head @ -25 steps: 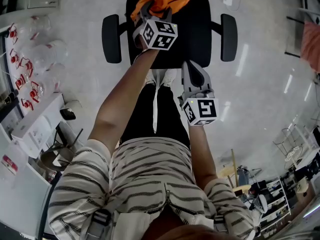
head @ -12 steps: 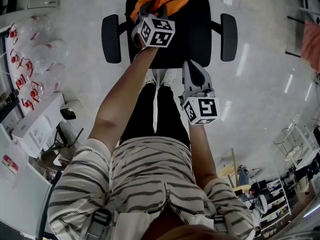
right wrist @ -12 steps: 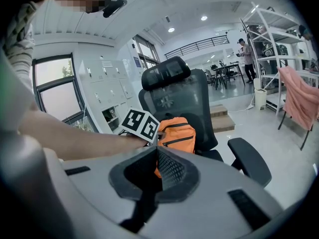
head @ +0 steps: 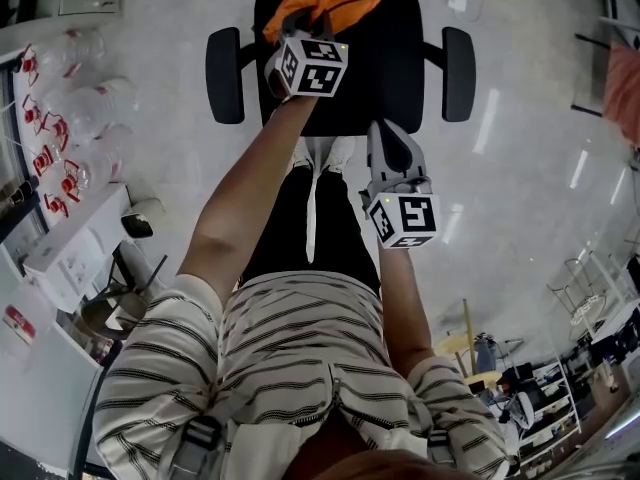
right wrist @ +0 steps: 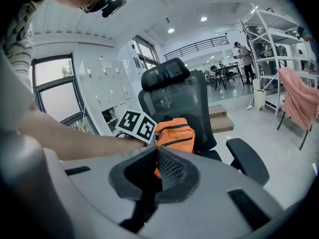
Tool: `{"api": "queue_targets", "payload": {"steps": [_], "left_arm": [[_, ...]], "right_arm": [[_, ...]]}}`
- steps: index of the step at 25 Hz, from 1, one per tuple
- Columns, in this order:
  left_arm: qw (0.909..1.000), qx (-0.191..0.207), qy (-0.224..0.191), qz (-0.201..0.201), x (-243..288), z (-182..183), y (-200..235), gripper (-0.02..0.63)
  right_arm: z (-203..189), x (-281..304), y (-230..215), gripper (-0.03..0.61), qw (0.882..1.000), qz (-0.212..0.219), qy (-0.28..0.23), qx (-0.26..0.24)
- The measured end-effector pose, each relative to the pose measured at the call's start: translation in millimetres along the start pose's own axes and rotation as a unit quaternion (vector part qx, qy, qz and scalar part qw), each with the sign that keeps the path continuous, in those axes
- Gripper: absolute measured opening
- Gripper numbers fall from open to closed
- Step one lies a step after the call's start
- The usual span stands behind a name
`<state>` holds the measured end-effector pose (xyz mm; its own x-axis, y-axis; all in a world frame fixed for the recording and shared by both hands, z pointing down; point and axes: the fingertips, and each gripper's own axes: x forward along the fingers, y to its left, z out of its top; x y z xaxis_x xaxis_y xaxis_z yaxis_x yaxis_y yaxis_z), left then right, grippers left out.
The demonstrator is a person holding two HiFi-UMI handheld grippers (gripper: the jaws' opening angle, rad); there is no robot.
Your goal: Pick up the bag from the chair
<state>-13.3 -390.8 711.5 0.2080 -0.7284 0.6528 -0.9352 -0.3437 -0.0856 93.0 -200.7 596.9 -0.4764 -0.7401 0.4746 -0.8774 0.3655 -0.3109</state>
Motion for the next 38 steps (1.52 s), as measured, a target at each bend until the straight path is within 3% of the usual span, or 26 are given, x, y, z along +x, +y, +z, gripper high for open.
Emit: {"api": "queue_targets", "payload": {"steps": [11, 25, 38], "left_arm": [[0.9982, -0.055, -0.024, -0.009, -18, 16, 5, 0.031], [0.9958, -0.065, -0.059, -0.026, -55, 49, 4, 0.029], [0.9943, -0.069, -0.07, -0.041, -100, 52, -8, 0.029]], "right_arm": [[0, -10, 8, 0.018, 1.0, -0.001, -0.005, -0.007], [2, -33, 14, 0.018, 1.0, -0.005, -0.015, -0.015], [12, -51, 24, 0.018, 0.999, -0.005, -0.033, -0.019]]}}
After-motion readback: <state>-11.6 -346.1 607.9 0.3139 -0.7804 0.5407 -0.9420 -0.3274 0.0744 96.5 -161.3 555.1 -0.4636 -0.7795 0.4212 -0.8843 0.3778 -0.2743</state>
